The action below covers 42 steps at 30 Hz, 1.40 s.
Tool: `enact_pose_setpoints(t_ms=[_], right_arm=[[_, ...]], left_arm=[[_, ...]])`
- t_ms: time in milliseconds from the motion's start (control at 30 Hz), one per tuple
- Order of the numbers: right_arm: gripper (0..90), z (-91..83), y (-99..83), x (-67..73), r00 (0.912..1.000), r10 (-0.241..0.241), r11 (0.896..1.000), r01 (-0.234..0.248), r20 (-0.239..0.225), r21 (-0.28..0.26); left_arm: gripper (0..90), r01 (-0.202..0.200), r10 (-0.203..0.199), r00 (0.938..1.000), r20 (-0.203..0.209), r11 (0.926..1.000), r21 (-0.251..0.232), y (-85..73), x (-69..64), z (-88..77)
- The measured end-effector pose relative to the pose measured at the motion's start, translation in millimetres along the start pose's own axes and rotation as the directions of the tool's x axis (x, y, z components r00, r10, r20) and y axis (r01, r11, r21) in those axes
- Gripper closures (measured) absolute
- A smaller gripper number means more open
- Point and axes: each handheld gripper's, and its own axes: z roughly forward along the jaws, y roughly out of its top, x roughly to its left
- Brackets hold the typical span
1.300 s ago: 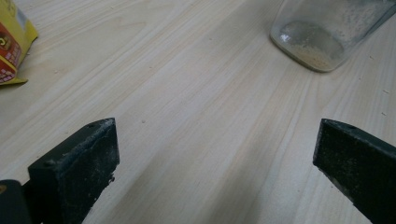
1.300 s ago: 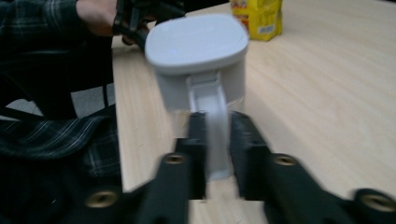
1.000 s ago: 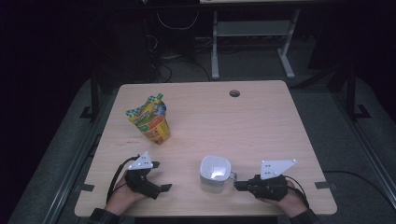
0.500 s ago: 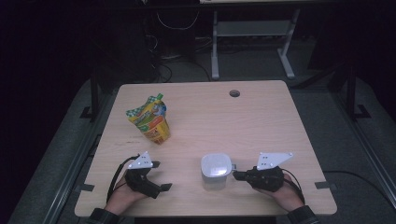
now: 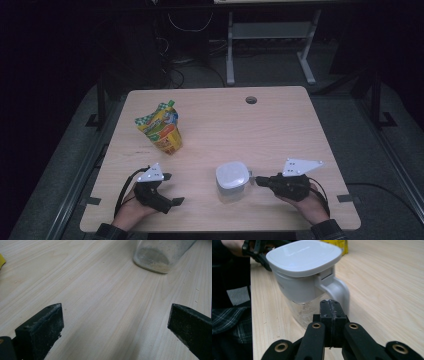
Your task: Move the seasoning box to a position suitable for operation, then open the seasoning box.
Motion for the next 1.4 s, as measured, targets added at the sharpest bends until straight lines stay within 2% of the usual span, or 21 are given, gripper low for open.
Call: enact_pose_setpoints(t_ms=[100,200,333,467,667,867,967,1000,1067,1100,1133,1167,1233,1300,1333,1367,1400], right_arm=[[89.6,-3.7,-0.8,-1.5,0.9999,0.008,1.0,-0.008,0.012,-0.007],[89.5,-7.6,0.6,-5.8,0.9985,0.028,1.0,-0.027,0.046,-0.015],[89.5,-8.9,5.3,-10.9,0.9972,0.052,0.998,-0.051,0.054,-0.035],[89.6,-8.0,10.5,-12.8,0.9976,0.045,0.998,-0.043,0.052,-0.037],[89.5,-8.9,17.0,-10.7,0.9982,0.036,0.997,-0.033,0.047,-0.069],[89.6,-10.7,16.0,-11.2,0.9963,0.051,0.996,-0.046,0.069,-0.07],[88.7,-10.8,14.9,-12.0,0.9961,0.051,0.996,-0.046,0.072,-0.073],[78.2,-10.4,13.6,-12.7,0.9949,0.054,0.996,-0.047,0.086,-0.074],[76.0,-9.7,12.8,-13.2,0.9943,0.059,0.996,-0.052,0.089,-0.073],[72.8,-9.3,12.0,-13.4,0.9939,0.063,0.996,-0.057,0.09,-0.067],[65.0,-8.0,10.6,-14.1,0.9931,0.059,0.997,-0.053,0.102,-0.061],[65.0,-8.0,10.6,-14.1,0.9931,0.059,0.997,-0.053,0.102,-0.061],[58.4,-6.6,9.8,-14.5,0.9917,0.062,0.997,-0.056,0.112,-0.058],[48.9,-4.5,9.1,-15.1,0.9894,0.058,0.997,-0.051,0.133,-0.055],[46.3,-3.8,8.5,-15.4,0.9886,0.057,0.997,-0.05,0.139,-0.053],[46.3,-3.8,8.5,-15.4,0.9886,0.057,0.997,-0.05,0.139,-0.053],[41.0,-2.5,6.2,-16.8,0.987,0.061,0.997,-0.054,0.148,-0.049]], left_arm=[[0.0,-0.005,0.005,1.0,0.001,1.0,0.002,0.2,-0.8,0.4],[0.0,-0.004,0.004,1.0,0.003,1.0,0.004,-0.1,-0.3,0.4],[0.0,0.005,-0.005,1.0,0.008,1.0,-0.006,-0.4,0.6,0.2],[0.0,-0.001,0.001,0.9999,0.011,1.0,-0.006,0.0,0.8,0.2],[0.0,-0.005,0.005,0.9999,0.01,1.0,-0.001,0.9,-0.8,1.3],[0.0,-0.022,0.022,0.9996,0.018,0.9998,-0.003,4.2,-3.5,2.9],[0.0,-0.021,0.021,0.9993,0.029,0.9996,-0.02,8.3,-5.3,3.7],[0.0,-0.029,0.031,0.9988,0.039,0.9991,-0.032,12.8,-6.0,3.9],[0.0,-0.034,0.035,0.9983,0.046,0.9987,-0.039,15.5,-6.9,4.3],[0.0,-0.04,0.043,0.9976,0.055,0.9982,-0.044,17.9,-7.7,4.7],[0.0,-0.057,0.061,0.9959,0.066,0.9969,-0.055,23.7,-9.9,5.6],[0.0,-0.057,0.061,0.9959,0.066,0.9969,-0.055,23.7,-9.9,5.6],[0.0,-0.069,0.075,0.9944,0.075,0.9951,-0.07,30.3,-12.7,6.3],[0.0,-0.075,0.083,0.992,0.095,0.9936,-0.084,36.7,-16.3,7.9],[0.0,-0.097,0.106,0.9881,0.112,0.9916,-0.085,42.4,-20.6,11.3],[0.0,-0.097,0.106,0.9881,0.112,0.9916,-0.085,42.4,-20.6,11.3],[0.0,-0.108,0.117,0.9862,0.117,0.9907,-0.083,45.0,-22.8,13.2]])
